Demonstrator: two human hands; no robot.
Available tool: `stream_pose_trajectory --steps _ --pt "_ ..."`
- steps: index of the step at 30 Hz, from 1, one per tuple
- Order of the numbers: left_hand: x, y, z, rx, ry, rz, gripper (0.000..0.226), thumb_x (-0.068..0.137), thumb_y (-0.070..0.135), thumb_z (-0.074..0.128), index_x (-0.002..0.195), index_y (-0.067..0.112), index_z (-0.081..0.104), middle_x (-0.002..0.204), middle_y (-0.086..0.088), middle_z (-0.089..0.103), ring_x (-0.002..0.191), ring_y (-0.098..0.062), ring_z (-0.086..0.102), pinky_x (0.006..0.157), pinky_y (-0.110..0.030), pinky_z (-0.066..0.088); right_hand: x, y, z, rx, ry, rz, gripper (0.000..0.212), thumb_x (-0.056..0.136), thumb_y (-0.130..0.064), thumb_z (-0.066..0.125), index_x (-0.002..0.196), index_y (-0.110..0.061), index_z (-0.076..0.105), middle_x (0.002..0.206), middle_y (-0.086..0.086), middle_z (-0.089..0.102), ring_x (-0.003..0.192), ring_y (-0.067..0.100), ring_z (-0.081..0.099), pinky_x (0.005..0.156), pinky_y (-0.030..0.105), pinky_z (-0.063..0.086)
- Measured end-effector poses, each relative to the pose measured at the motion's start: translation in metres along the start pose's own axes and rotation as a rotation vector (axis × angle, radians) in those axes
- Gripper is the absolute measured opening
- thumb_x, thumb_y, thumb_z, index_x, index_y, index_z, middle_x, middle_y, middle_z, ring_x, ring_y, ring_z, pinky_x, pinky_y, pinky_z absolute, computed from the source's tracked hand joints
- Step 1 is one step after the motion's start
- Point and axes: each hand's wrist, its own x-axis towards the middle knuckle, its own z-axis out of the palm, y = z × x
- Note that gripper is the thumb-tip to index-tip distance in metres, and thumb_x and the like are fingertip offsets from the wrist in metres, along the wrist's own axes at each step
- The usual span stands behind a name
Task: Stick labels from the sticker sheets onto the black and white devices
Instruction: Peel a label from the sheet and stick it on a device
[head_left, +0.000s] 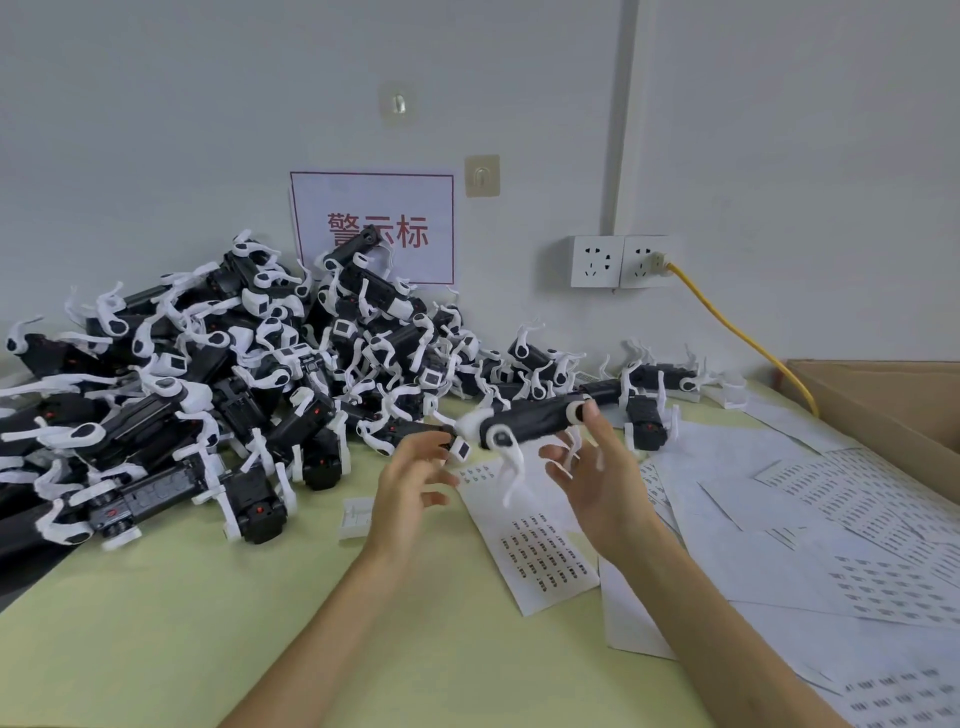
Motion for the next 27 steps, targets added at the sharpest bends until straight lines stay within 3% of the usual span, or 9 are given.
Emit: stream_pose_trajectory --steps 1,4,8,11,15,18,20,23,27 --pt "0.0 0.002 -0.002 -0.092 -0.008 -0.054 0.017 0.098 0.015 0.053 0.106 0.014 0.068 0.093 -0.001 0.071 0.08 -0.021 0.064 0.069 -0.032 0.047 -0.001 -0.001 0.001 -0.034 -0.047 0.003 0.04 0.079 -0.052 0.075 0.102 -0.022 0.063 0.084 -0.003 0.064 0.073 0.015 0.064 0.085 0.033 0.043" --pt "-0.001 0.004 -0.001 -0.228 -0.142 -0.216 0.042 0.094 0.044 0.049 0.107 0.011 0.07 0.102 -0.014 0.072 0.088 -0.023 0.068 0.078 -0.039 0.05 -0.003 0.003 0.007 -0.2 -0.127 0.023 0.066 0.075 -0.05 0.072 0.132 -0.021 0.057 0.091 -0.004 0.072 0.076 0.014 0.066 0.089 0.036 0.045" --pt "-0.009 0.0 0.002 0.018 -0.423 -0.205 0.046 0.098 0.049 0.053 0.118 0.012 0.07 0.107 -0.02 0.074 0.094 -0.028 0.072 0.083 -0.035 0.055 -0.003 0.009 0.01 -0.388 -0.176 0.054 0.08 0.066 -0.056 0.078 0.136 -0.024 0.055 0.1 0.0 0.076 0.086 0.017 0.069 0.096 0.041 0.049" --pt "-0.012 -0.002 0.003 0.087 -0.444 -0.174 0.044 0.09 0.04 0.063 0.12 0.008 0.067 0.095 -0.018 0.073 0.089 -0.024 0.071 0.075 -0.025 0.052 -0.002 0.009 0.007 -0.41 -0.141 0.054 0.075 0.067 -0.059 0.079 0.132 -0.029 0.058 0.109 0.005 0.075 0.09 0.018 0.071 0.09 0.035 0.049" --pt "-0.012 0.001 0.007 0.036 -0.374 -0.184 0.044 0.093 0.041 0.066 0.115 0.003 0.064 0.096 -0.018 0.073 0.082 -0.018 0.07 0.067 -0.021 0.05 0.003 0.008 0.006 -0.404 0.019 0.003 0.059 0.078 -0.063 0.07 0.125 -0.028 0.064 0.115 -0.005 0.073 0.109 0.015 0.067 0.093 0.033 0.048" --pt "-0.01 0.001 0.007 0.006 -0.293 -0.19 0.035 0.101 0.037 0.053 0.108 0.004 0.064 0.095 -0.017 0.075 0.067 -0.009 0.066 0.049 -0.014 0.044 0.009 0.002 -0.006 -0.177 0.259 0.061 0.021 0.097 -0.034 0.066 0.11 -0.018 0.071 0.098 -0.001 0.071 0.094 0.019 0.064 0.087 0.032 0.049" --pt "-0.009 0.001 0.006 -0.007 -0.252 -0.203 0.037 0.103 0.039 0.05 0.106 0.006 0.065 0.096 -0.014 0.076 0.061 -0.007 0.063 0.047 -0.013 0.042 0.008 0.0 -0.01 -0.066 0.285 0.135 0.011 0.099 -0.023 0.064 0.104 -0.015 0.069 0.09 0.001 0.064 0.078 0.017 0.057 0.076 0.029 0.046" --pt "-0.009 0.001 0.006 -0.055 -0.205 -0.252 0.053 0.087 0.055 0.057 0.108 0.008 0.069 0.094 -0.01 0.071 0.068 -0.009 0.062 0.051 -0.013 0.045 0.005 0.002 -0.005 -0.097 0.065 0.201 0.007 0.097 -0.02 0.062 0.094 -0.018 0.068 0.08 -0.002 0.06 0.069 0.013 0.052 0.069 0.026 0.041" --pt "-0.007 -0.005 0.008 -0.195 -0.166 -0.331 0.057 0.08 0.057 0.061 0.11 0.011 0.076 0.099 -0.009 0.072 0.089 -0.02 0.066 0.09 -0.033 0.049 0.001 0.007 0.007 -0.264 -0.249 0.213 0.013 0.091 -0.03 0.067 0.081 -0.023 0.07 0.088 -0.001 0.065 0.074 0.012 0.059 0.073 0.025 0.047"
